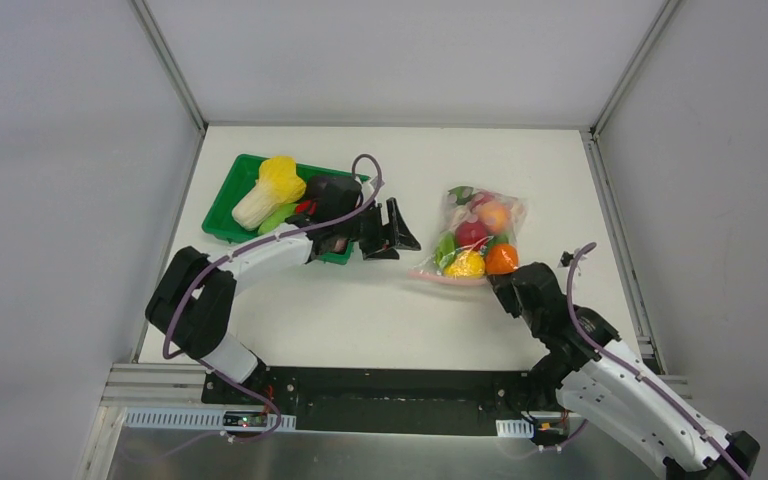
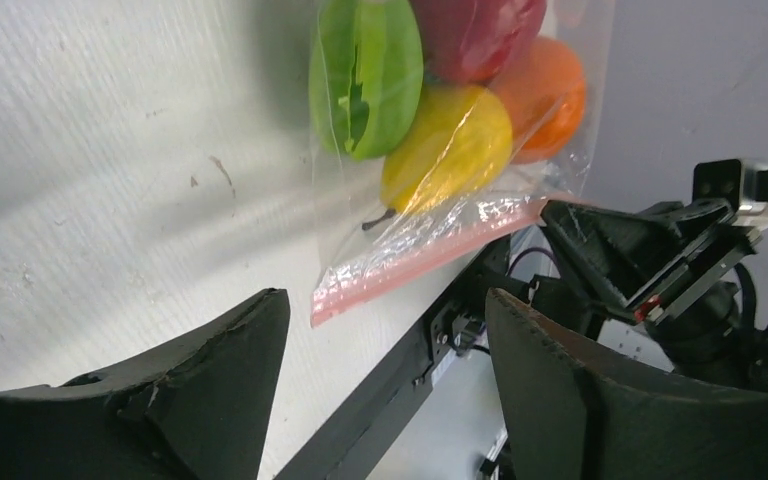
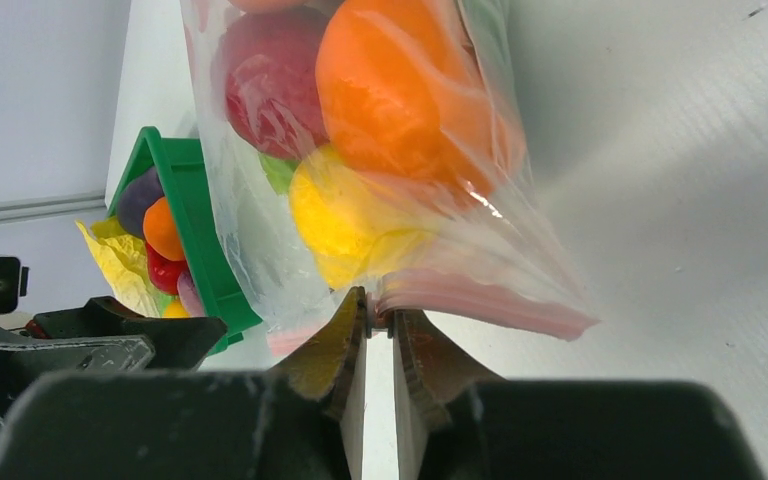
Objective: Open the zip-top bag and remove the fake food
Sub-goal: Unzip the zipper food storage bag at the center of the board.
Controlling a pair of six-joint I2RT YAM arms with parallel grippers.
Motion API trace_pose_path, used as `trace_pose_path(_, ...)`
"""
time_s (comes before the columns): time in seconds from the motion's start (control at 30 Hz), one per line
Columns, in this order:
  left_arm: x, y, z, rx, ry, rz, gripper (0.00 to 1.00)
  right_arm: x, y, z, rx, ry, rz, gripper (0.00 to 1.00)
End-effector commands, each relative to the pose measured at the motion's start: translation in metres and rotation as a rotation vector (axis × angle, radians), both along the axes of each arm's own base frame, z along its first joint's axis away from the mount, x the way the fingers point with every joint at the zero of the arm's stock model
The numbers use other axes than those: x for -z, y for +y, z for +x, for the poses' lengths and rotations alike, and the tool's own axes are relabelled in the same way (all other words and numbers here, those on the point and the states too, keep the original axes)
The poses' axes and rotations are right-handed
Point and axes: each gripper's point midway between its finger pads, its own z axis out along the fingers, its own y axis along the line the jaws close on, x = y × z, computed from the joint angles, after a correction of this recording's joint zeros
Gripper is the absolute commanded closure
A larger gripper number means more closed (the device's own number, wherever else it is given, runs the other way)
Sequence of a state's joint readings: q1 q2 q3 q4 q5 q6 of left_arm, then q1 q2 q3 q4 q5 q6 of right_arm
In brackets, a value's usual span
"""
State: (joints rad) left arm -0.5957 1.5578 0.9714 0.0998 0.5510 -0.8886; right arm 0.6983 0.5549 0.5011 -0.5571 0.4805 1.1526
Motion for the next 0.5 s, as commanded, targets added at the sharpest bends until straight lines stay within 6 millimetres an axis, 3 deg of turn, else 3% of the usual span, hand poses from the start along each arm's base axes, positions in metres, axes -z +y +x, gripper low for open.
trace_pose_path(0.0,0.016,-0.001,-0.020,0.070,0.017,0.044,0.25,-0.027,0.015,0.011,-0.042,-0.067,0.044,0.89)
trace_pose_path(0.17,0.027,-0.015,-0.027,0.114,0.026,0.052,0.25,-0.023,0.024,0.013,-0.066,-0.062,0.065,0.89)
trace_pose_path(0.37,0.042,-0.020,-0.013,0.088,0.028,0.085,0.29,-0.019,0.030,0.013,-0.088,-0.052,0.078,0.89)
trace_pose_path(0.47,0.047,-0.022,-0.008,0.080,0.029,0.093,0.36,-0.017,0.031,0.011,-0.095,-0.046,0.079,0.89)
